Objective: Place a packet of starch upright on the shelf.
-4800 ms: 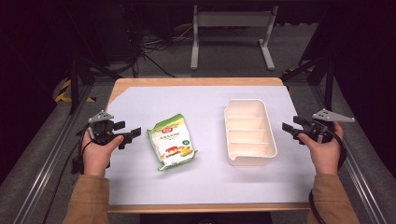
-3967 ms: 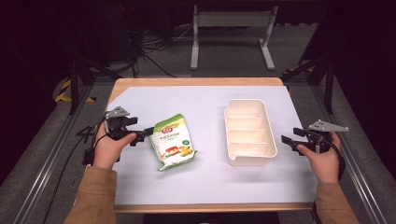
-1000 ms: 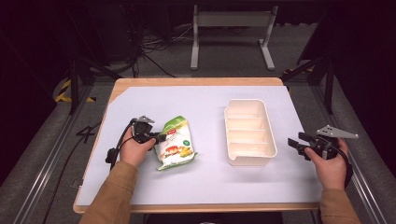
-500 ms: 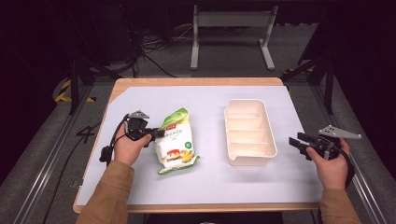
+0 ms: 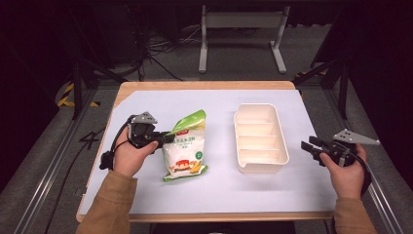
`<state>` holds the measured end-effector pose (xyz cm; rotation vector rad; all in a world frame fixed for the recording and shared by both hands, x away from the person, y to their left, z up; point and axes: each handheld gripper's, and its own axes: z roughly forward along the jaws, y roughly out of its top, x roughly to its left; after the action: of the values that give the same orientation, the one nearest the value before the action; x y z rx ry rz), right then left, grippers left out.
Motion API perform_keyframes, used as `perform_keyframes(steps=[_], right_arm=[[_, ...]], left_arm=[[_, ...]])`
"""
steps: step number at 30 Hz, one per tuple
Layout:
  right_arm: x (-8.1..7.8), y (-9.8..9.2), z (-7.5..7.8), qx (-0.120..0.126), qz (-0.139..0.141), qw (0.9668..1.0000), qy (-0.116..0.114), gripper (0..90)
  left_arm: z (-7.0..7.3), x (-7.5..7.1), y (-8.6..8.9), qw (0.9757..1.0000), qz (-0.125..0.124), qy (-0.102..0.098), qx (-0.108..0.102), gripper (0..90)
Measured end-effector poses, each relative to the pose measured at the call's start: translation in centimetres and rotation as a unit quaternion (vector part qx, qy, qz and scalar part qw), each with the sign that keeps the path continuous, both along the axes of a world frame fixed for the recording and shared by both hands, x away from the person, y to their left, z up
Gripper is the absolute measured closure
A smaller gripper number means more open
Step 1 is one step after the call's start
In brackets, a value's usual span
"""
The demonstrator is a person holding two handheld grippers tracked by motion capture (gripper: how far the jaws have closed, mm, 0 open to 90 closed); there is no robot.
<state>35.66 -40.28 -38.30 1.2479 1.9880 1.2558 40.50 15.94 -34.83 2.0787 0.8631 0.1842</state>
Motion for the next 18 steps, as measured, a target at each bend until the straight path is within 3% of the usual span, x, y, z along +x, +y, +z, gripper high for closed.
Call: perform_keyframes(steps=[11, 18], right_arm=[[-0.6, 1.9, 2.1, -0.015, 0.027, 0.9991, -0.028, 53.1], [-1.1, 3.6, 3.5, -0.006, 0.059, 0.9976, -0.038, 53.0]], left_arm=[[2.4, -2.3, -1.2, 0.9987, -0.027, -0.037, 0.021, 80.7], [3.1, -2.9, -1.1, 0.9983, -0.034, -0.046, 0.011, 80.8]])
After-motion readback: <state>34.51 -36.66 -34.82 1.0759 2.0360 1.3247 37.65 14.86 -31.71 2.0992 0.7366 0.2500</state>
